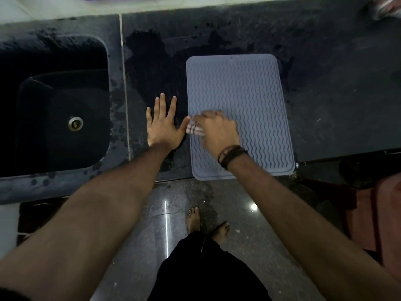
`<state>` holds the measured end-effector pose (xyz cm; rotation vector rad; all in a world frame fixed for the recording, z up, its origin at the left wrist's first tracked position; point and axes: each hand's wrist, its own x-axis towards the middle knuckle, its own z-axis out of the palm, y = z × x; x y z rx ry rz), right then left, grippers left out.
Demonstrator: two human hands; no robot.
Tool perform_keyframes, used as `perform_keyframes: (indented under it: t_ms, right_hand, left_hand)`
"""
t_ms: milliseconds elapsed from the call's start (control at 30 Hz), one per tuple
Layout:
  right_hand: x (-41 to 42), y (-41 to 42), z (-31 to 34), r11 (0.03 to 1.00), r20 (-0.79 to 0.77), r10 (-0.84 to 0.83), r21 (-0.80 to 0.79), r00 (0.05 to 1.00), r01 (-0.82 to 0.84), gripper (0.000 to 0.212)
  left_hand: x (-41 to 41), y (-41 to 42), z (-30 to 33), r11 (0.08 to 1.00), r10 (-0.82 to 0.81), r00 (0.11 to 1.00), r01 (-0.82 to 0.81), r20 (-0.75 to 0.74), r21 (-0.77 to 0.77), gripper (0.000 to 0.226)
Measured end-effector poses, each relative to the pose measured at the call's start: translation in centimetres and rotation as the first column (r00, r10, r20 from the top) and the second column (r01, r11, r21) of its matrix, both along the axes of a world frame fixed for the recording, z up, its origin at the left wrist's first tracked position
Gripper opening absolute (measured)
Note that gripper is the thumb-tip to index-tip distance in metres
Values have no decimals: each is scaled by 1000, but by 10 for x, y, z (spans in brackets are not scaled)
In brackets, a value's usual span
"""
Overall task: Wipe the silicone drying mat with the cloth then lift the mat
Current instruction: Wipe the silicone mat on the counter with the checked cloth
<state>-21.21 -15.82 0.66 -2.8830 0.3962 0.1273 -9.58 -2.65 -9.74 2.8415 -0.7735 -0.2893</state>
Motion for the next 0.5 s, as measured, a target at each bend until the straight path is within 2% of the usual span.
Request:
perform_keyframes:
  t_ms: [133, 333, 400, 500]
  right_hand:
    - [16, 4, -21, 995, -163, 50, -77, 985, -63, 50]
    - [-58, 27, -33, 987, -69, 123, -94, 990, -130, 56]
    - [-77, 32, -33, 985, -88, 143, -88, 986, -151, 57]
    - [-84, 31, -23, 984, -152, 177, 12, 972, -177, 55]
  left_hand:
    - [0, -1, -1, 1000, 12, 1000, -12, -3, 8, 83]
    - [0, -1, -1, 1000, 14, 1000, -14, -15, 2, 84]
    - [0, -1, -1, 1000, 18, 1000, -18, -17, 6, 84]
    - [1, -1, -1, 1000, 21, 1000, -21, -15, 6, 84]
